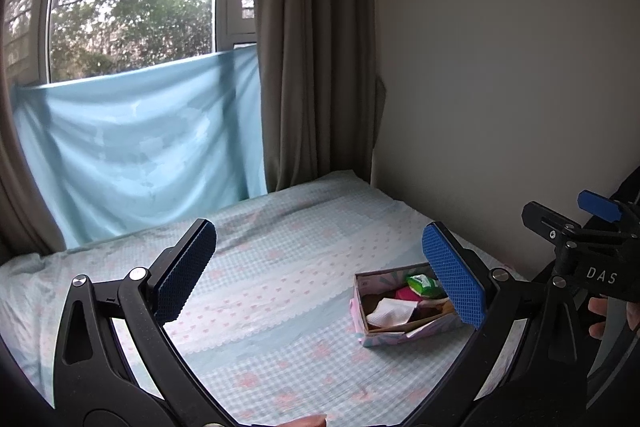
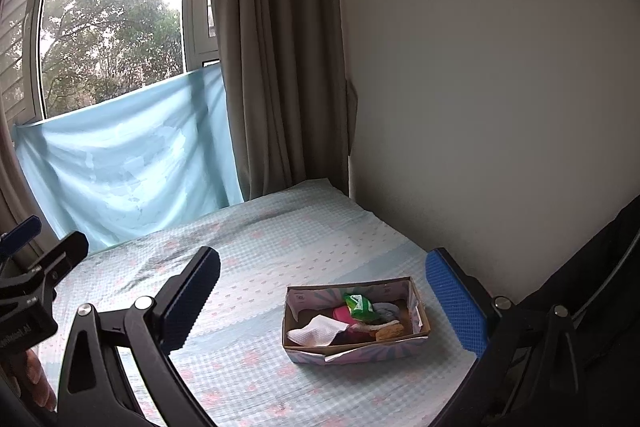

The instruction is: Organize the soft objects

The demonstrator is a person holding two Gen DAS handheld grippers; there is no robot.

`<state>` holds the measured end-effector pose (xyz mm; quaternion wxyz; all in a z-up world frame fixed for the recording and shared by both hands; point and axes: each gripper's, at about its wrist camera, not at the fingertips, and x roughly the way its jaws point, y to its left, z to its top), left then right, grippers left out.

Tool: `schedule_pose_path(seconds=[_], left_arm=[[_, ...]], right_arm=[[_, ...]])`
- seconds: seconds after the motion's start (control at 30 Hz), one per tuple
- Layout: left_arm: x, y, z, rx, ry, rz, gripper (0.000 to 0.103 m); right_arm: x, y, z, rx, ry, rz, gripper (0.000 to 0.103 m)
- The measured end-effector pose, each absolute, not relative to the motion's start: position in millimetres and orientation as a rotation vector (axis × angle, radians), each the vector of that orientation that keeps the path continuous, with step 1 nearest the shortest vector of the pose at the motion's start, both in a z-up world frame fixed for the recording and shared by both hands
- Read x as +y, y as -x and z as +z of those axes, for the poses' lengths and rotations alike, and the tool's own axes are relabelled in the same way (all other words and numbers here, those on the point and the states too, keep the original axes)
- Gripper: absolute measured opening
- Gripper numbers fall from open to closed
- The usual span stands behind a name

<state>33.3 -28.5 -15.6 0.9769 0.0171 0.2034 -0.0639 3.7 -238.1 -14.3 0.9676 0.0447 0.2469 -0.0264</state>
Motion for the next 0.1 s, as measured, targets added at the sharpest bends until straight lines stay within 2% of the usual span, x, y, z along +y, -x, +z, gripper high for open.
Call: schedule_pose_path(seconds=[0.1], left_arm=[[-24.4, -41.1, -23.3, 0.439, -0.023, -0.118, 0.103]], right_arm=[[-233.9, -11.8, -19.9, 0.525, -0.080, -0.047, 0.102]])
